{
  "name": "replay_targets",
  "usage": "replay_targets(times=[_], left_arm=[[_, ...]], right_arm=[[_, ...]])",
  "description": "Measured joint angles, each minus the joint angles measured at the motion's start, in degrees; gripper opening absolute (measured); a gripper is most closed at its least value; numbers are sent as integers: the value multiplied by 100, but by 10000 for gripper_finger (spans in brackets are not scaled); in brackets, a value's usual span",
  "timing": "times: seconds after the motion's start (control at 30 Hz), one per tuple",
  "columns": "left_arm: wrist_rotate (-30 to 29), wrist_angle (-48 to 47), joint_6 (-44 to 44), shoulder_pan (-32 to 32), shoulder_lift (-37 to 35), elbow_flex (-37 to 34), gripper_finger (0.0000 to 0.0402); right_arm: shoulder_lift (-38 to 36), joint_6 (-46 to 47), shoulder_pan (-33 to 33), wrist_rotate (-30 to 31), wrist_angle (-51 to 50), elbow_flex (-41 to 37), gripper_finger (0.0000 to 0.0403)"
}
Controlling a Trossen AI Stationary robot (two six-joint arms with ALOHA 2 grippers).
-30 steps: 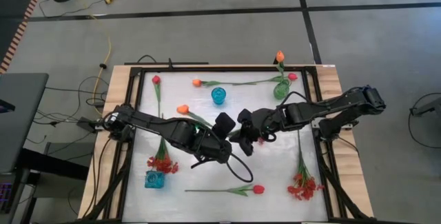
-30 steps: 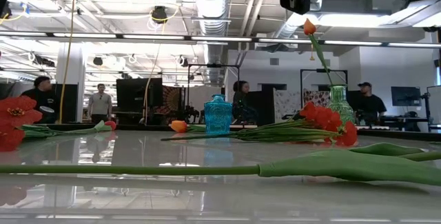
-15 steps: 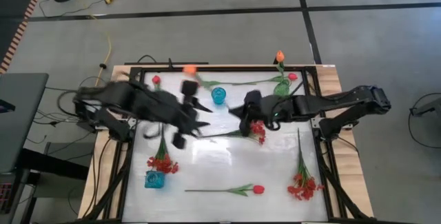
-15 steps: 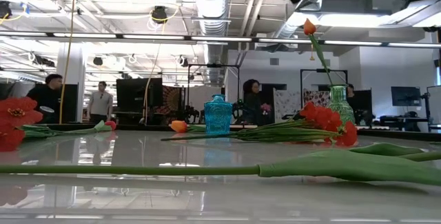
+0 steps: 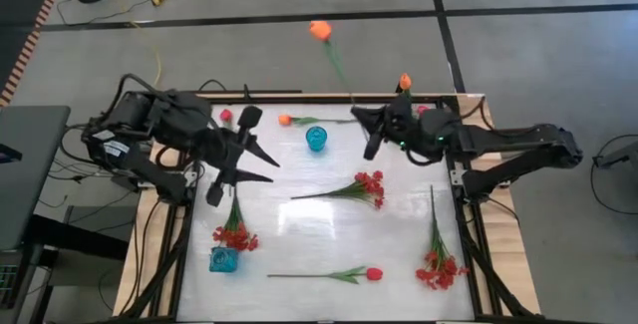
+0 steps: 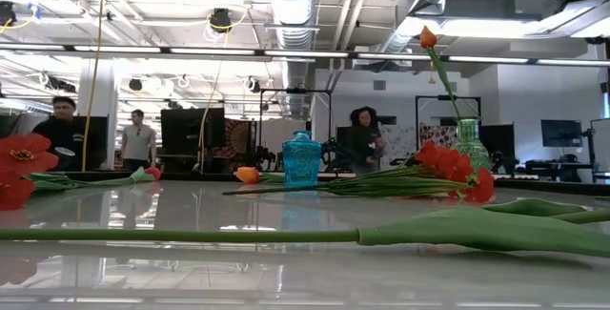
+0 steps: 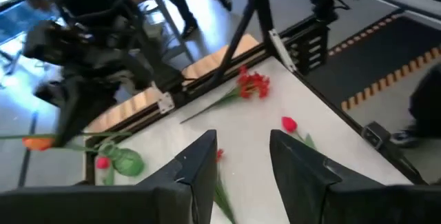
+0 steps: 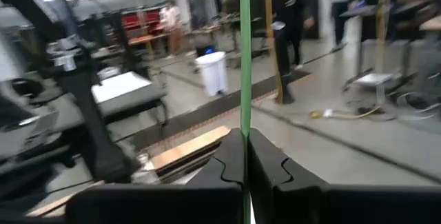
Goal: Sort flowers into vase by color
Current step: Put the bottom orange tulip into the green vase
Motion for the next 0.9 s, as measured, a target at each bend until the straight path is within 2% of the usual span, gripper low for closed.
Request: replay_targets(times=[0.13, 0.3, 0.5, 0.63, 0.77, 0.83, 0.9], left_arm=[[280, 376, -67, 227, -202, -625, 108], [307, 2016, -271, 636, -884, -2199, 82], [-139, 4380, -1019, 1256, -1690, -4209, 58], [-142, 5356, -1663, 1537, -1915, -5058, 51], [-138, 5820, -2263, 1616, -1902, -5398, 49], [-123, 6219, -2479, 1597, -1797, -5478, 49], [-43, 6535, -2634, 1553, -1658, -5491, 49]], right_arm=[[-569, -530, -16, 287, 444, -424, 26], [-1460, -1149, -353, 276, 1497, -1448, 26], [-2307, -1148, -1336, -228, 2741, -2912, 26], [-2650, -1143, -2007, -428, 3265, -3599, 26], [-2821, -684, -2582, -1662, 3398, -3808, 26], [-2827, -448, -2707, -2422, 3462, -3797, 26], [-2787, -327, -2677, -2915, 3460, -3730, 26]])
